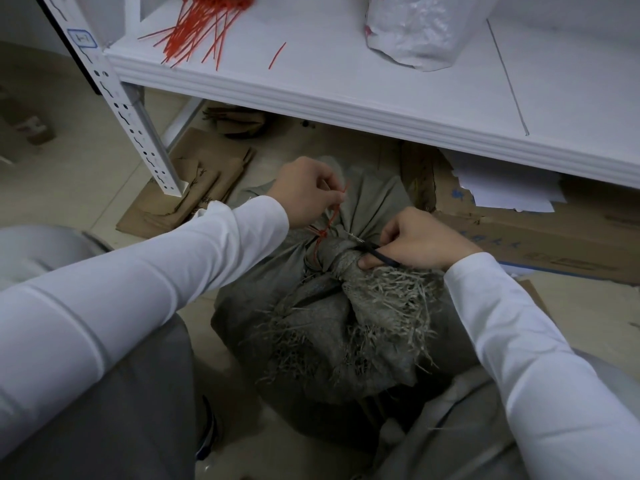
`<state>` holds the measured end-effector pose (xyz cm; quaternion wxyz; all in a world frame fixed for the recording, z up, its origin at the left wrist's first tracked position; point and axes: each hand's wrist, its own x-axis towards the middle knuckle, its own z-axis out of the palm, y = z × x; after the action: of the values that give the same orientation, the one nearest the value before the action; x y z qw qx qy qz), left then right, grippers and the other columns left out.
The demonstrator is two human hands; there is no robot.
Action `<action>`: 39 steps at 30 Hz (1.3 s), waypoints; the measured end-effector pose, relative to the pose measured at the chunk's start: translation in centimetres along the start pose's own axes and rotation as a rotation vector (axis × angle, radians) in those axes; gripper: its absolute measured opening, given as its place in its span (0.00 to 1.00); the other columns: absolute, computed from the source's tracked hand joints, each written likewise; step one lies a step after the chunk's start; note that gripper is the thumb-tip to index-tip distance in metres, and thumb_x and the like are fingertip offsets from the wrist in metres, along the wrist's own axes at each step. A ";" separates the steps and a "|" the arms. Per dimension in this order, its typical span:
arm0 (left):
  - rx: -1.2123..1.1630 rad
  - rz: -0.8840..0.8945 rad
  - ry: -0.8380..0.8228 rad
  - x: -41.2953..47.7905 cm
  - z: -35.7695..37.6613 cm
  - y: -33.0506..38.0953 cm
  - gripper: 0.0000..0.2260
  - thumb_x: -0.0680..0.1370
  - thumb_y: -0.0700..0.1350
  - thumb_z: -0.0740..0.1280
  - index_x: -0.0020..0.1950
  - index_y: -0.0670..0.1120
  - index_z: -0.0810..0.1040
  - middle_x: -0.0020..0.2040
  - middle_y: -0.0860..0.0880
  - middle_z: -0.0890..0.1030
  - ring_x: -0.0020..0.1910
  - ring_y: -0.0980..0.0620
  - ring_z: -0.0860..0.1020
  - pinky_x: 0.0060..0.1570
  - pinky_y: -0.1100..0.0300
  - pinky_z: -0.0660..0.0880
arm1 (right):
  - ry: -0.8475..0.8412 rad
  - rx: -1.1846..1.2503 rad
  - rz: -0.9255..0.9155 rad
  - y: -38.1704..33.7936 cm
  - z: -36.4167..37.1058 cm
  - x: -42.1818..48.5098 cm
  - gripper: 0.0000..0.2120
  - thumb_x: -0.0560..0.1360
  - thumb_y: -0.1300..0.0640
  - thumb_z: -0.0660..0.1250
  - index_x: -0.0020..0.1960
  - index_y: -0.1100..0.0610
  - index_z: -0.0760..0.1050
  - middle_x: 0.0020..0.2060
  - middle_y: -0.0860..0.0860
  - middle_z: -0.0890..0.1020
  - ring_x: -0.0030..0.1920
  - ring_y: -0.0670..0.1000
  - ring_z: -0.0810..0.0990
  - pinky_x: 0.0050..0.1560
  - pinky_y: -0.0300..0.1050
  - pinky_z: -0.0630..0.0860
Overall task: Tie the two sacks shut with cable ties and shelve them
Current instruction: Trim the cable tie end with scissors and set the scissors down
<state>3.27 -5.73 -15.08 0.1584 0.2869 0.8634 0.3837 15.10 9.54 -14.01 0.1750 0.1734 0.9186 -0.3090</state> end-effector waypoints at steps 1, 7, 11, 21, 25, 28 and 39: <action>0.004 -0.001 0.001 0.0 0.0 0.0 0.03 0.74 0.43 0.71 0.40 0.46 0.81 0.39 0.47 0.84 0.41 0.51 0.81 0.46 0.58 0.76 | -0.006 -0.007 0.001 0.0 0.1 0.1 0.17 0.62 0.45 0.79 0.29 0.56 0.79 0.24 0.47 0.74 0.30 0.46 0.73 0.33 0.42 0.68; 0.004 0.003 0.003 -0.2 0.3 -0.2 0.03 0.74 0.43 0.71 0.41 0.45 0.82 0.37 0.49 0.83 0.39 0.52 0.81 0.44 0.60 0.76 | 0.000 -0.076 -0.016 -0.3 0.9 0.3 0.18 0.62 0.46 0.79 0.25 0.55 0.74 0.20 0.45 0.71 0.27 0.46 0.71 0.29 0.40 0.65; 0.005 -0.002 0.003 -0.2 0.3 -0.2 0.03 0.75 0.42 0.70 0.43 0.44 0.82 0.38 0.49 0.83 0.40 0.52 0.81 0.44 0.61 0.76 | 0.009 -0.079 -0.027 -0.3 1.0 0.2 0.19 0.63 0.46 0.79 0.25 0.55 0.73 0.19 0.44 0.70 0.26 0.45 0.70 0.27 0.40 0.64; 0.025 0.009 0.012 -0.3 0.3 0.1 0.04 0.75 0.43 0.70 0.40 0.45 0.82 0.35 0.51 0.82 0.38 0.53 0.80 0.43 0.61 0.76 | 0.007 -0.056 -0.017 -0.4 1.2 0.4 0.17 0.63 0.46 0.78 0.31 0.58 0.77 0.24 0.49 0.71 0.28 0.47 0.70 0.29 0.40 0.63; 0.046 0.026 0.021 -0.4 0.2 0.3 0.04 0.75 0.43 0.70 0.40 0.46 0.82 0.34 0.54 0.80 0.35 0.58 0.78 0.38 0.67 0.73 | -0.008 -0.064 -0.002 -0.5 1.3 0.8 0.18 0.62 0.45 0.77 0.30 0.57 0.74 0.25 0.49 0.70 0.29 0.48 0.69 0.31 0.42 0.62; 0.045 0.033 0.013 -0.6 0.3 0.4 0.05 0.75 0.43 0.70 0.40 0.46 0.82 0.33 0.55 0.80 0.34 0.58 0.77 0.32 0.72 0.71 | 0.003 -0.075 -0.011 -0.7 1.6 0.9 0.18 0.62 0.46 0.75 0.30 0.56 0.71 0.26 0.50 0.68 0.29 0.49 0.68 0.31 0.43 0.61; 0.038 0.024 0.024 -0.4 0.3 0.2 0.04 0.75 0.43 0.70 0.41 0.45 0.82 0.34 0.54 0.80 0.34 0.62 0.77 0.34 0.77 0.69 | 0.058 -0.029 -0.063 -0.4 2.5 1.1 0.19 0.63 0.47 0.73 0.29 0.57 0.66 0.23 0.50 0.65 0.28 0.51 0.64 0.31 0.45 0.60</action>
<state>3.78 -5.70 -15.08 0.1376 0.2957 0.8689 0.3724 14.52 7.94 -16.13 0.1413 0.1508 0.9327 -0.2957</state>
